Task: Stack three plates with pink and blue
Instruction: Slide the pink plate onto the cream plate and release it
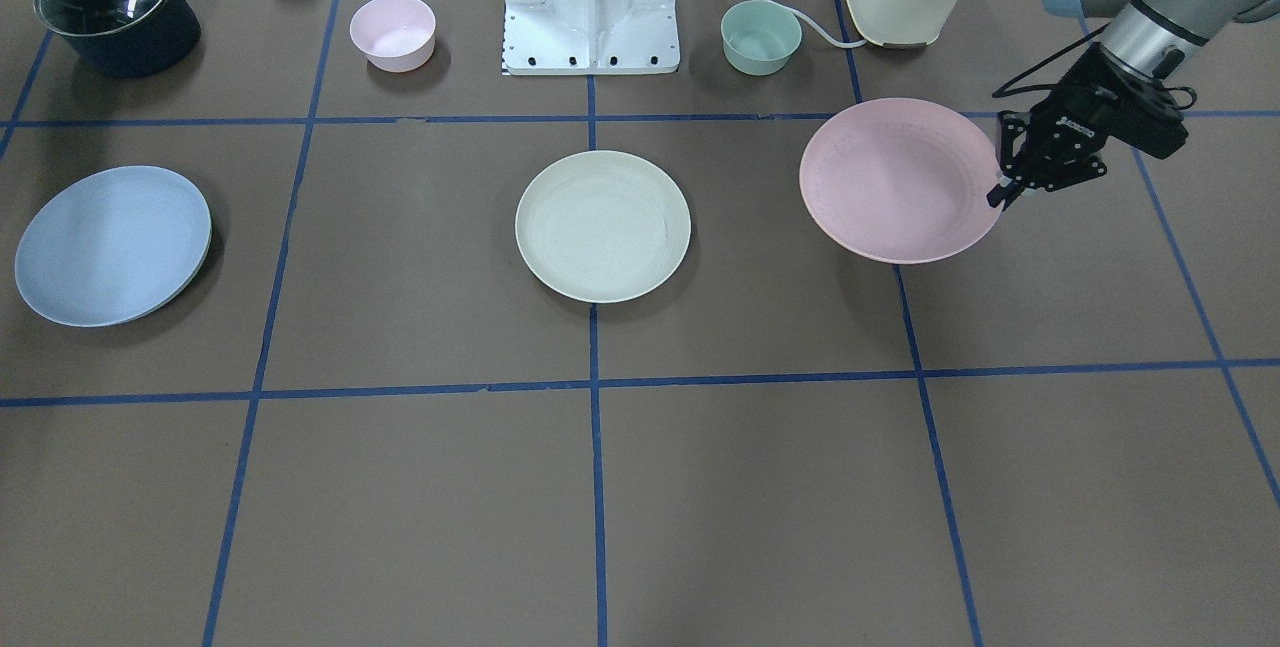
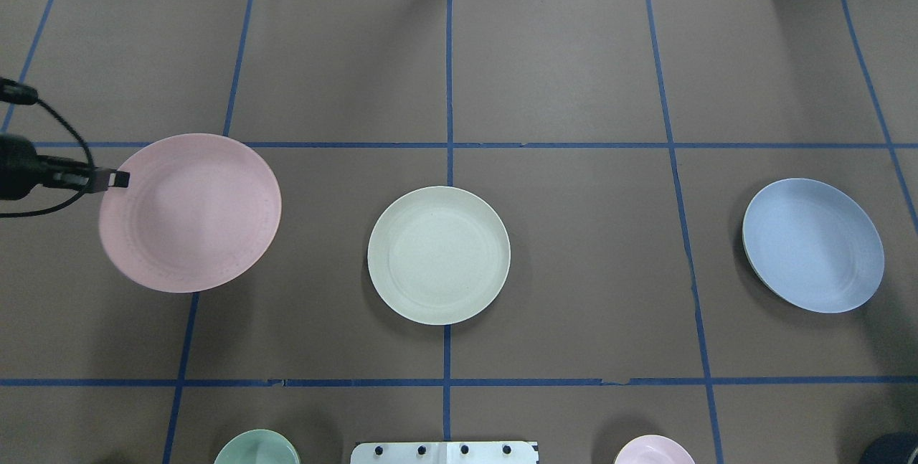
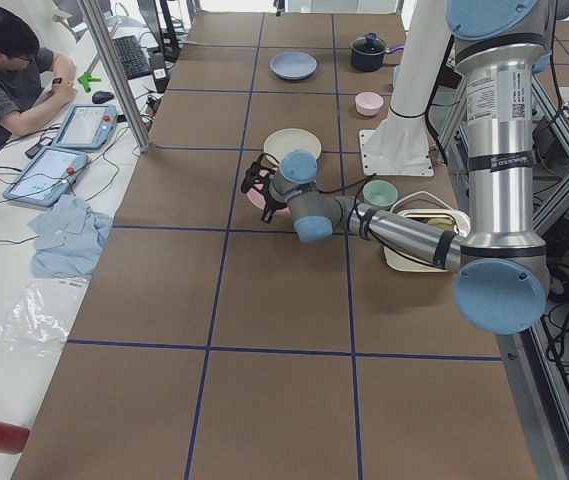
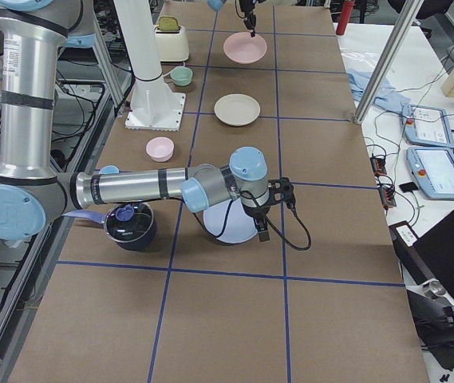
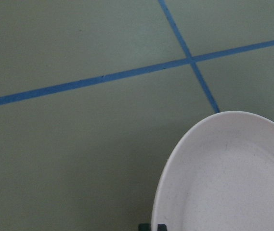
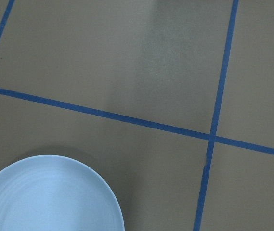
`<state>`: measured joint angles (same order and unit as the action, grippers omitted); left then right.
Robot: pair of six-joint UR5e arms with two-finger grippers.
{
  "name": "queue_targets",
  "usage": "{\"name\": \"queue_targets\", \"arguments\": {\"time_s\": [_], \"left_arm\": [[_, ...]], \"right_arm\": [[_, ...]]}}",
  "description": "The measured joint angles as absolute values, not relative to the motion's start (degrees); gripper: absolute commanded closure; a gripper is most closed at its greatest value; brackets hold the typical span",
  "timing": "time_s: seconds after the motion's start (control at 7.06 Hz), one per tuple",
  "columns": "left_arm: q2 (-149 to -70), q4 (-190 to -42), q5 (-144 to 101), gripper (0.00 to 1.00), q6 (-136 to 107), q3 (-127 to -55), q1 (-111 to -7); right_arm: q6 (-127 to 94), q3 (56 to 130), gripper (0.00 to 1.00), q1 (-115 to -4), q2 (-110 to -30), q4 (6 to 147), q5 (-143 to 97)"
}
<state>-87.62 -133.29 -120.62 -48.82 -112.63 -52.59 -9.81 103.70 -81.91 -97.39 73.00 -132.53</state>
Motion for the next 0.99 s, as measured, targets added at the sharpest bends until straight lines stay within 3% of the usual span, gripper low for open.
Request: {"name": "queue_targets", "arguments": {"time_s": [0.28,0.57,0.99], "left_arm": [[-98.71,-121.83,-115.90,1.00,-57.61,-114.76,-45.06],[-109.77,-117.33,-107.57,1.00,-66.83,-108.17,-34.81],[-115.05,-118.24,-103.80,1.00,-70.42,-102.27,-29.60]], "right_arm": [[-9.84,103.69,0.00,-81.91,-97.49,73.02,-132.67],[-9.84,103.71,0.00,-81.91,-97.48,72.96,-132.69],[-9.84,103.71,0.00,-81.91,-97.45,73.01,-132.69]]}}
